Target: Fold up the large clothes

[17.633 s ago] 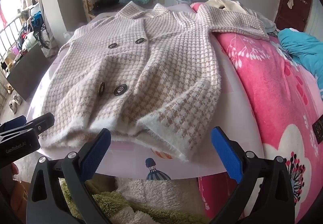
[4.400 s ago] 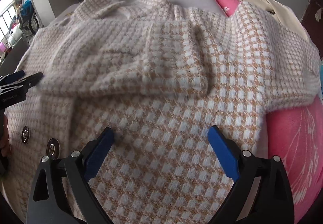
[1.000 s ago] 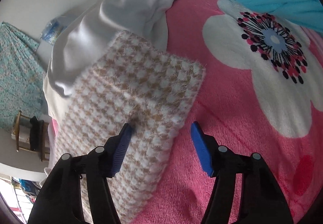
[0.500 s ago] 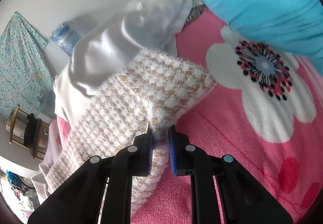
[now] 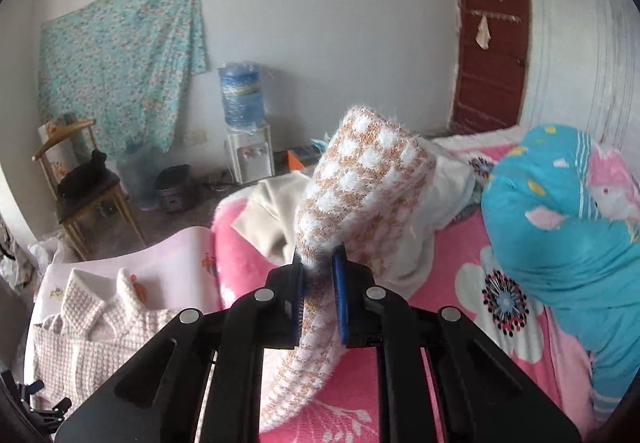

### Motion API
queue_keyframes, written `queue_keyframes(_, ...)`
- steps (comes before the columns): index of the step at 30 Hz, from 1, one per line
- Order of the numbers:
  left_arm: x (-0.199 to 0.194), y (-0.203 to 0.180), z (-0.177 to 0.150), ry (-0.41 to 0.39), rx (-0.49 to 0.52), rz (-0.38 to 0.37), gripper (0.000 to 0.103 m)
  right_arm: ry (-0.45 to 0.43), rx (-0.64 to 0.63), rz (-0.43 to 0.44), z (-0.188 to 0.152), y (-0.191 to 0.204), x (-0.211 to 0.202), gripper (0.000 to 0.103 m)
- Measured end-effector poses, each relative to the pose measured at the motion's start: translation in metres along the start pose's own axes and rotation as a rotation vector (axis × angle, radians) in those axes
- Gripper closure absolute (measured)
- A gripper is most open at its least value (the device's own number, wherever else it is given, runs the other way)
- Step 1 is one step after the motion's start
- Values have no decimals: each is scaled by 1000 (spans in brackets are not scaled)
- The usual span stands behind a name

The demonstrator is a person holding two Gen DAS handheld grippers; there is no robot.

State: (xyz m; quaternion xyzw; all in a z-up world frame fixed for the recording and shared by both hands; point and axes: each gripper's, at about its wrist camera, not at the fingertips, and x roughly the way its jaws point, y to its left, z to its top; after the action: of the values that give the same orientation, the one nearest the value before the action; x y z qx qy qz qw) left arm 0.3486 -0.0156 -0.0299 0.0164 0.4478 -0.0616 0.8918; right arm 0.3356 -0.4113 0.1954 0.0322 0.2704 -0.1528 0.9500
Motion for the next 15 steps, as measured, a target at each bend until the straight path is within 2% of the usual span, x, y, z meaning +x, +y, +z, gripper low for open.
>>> queue_keyframes(4,-24,22,-15,-30,-20,9,10,-69,-110,67,2,78,-26,90)
queue_keyframes(7,-42,39,-27,-51,-40,-12,19,-105,-183,160,-11,139,-45,90)
queue_keyframes(10,-55,56,-39,-55,-61,-36,24,-56,-268,293,-44,203,-50,89)
queue_keyframes(12,-61,65,-48,-54,-78,-57,26,48,-326,423,-76,241,-44,83)
queue_keyframes(13,-62,69,-51,-50,-87,-68,26,132,-340,525,-94,257,-37,68)
queue_keyframes(14,-62,72,-55,-45,-96,-83,26,219,-336,641,-111,269,-31,40)
queue_keyframes(15,-62,76,-59,-41,-109,-100,26,302,-324,748,-133,277,-26,30)
